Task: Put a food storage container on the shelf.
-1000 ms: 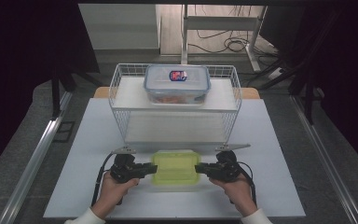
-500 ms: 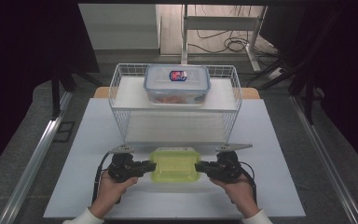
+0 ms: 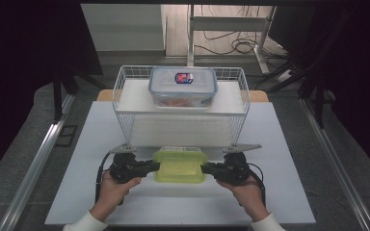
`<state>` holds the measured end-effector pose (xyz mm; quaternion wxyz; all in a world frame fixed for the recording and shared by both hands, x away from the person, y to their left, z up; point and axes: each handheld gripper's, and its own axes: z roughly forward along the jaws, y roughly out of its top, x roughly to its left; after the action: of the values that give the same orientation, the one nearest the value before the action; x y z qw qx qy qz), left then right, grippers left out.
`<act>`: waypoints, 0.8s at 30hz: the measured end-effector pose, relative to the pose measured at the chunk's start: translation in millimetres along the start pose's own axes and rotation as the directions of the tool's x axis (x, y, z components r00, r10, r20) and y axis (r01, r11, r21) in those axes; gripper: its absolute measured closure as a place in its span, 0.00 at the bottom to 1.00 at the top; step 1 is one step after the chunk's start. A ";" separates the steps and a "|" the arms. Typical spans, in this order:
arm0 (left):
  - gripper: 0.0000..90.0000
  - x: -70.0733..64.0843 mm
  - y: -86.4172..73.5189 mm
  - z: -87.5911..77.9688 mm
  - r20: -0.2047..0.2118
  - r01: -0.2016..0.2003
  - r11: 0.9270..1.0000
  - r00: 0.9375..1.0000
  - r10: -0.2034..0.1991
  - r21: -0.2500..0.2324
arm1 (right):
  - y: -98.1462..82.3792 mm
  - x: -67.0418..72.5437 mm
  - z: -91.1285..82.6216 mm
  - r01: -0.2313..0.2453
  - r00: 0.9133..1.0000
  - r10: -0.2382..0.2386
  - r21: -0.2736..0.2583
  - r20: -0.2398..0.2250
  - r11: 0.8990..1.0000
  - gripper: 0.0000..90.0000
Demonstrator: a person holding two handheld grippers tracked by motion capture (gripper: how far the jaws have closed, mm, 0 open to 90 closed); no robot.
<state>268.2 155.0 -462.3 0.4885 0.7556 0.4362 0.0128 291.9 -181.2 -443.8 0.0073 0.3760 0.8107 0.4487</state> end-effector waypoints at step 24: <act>0.87 -26.3 82.1 -37.7 -0.031 -0.086 0.994 0.996 0.085 -0.066 | 73.0 13.2 -43.5 0.065 0.997 -0.063 -0.068 0.035 0.996 0.88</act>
<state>288.2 153.1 -370.4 0.5064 0.7565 0.4096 0.0590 311.3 -181.4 -360.0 0.0481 0.3567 0.8062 0.4695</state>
